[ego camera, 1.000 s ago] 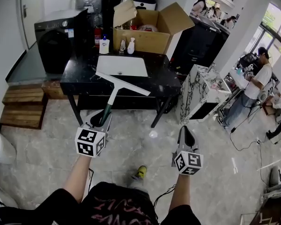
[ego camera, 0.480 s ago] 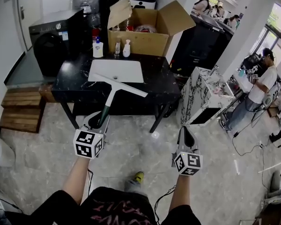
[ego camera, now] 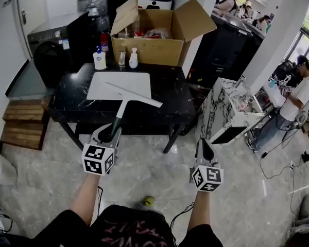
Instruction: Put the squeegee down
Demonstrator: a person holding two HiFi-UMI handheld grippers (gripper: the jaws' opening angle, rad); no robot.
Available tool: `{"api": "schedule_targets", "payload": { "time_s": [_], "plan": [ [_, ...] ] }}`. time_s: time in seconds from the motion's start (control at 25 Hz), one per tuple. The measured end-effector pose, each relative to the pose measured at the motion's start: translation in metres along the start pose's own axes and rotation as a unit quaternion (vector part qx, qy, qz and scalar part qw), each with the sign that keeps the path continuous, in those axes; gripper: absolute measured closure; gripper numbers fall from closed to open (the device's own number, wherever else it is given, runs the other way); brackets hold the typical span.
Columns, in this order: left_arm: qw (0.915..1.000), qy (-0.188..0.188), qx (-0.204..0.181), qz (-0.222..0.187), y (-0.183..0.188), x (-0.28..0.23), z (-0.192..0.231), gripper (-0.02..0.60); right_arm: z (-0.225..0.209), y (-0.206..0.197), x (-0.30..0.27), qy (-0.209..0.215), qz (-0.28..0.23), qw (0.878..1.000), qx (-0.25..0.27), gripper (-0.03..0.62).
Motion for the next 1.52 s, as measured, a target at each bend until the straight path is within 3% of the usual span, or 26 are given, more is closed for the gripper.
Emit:
{"api": "schedule_targets", "payload": {
  "time_s": [0.36, 0.68, 1.52],
  "plan": [
    [0.9998, 0.017, 0.0, 0.0, 0.034, -0.073, -0.035, 0.482, -0.08, 0.002, -0.053, 0.018, 0.005, 1.0, -0.009, 0.594],
    [0.9996, 0.023, -0.01, 0.009, 0.049, -0.119, -0.045, 0.482, -0.111, -0.005, -0.089, 0.029, 0.009, 0.999, -0.021, 0.594],
    [0.9995, 0.006, 0.002, 0.031, 0.085, -0.274, -0.002, 0.482, -0.164, 0.014, -0.234, 0.018, 0.028, 0.999, -0.003, 0.592]
  ]
}}
Point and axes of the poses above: the fingertips, and each gripper's own axes: x backward along the fingers, z to its left, y out of its top, the point moved 2 cm from there along x, backward along the fingers, and after that the axes turned 10 degrees about z, right-handed, at the moved point
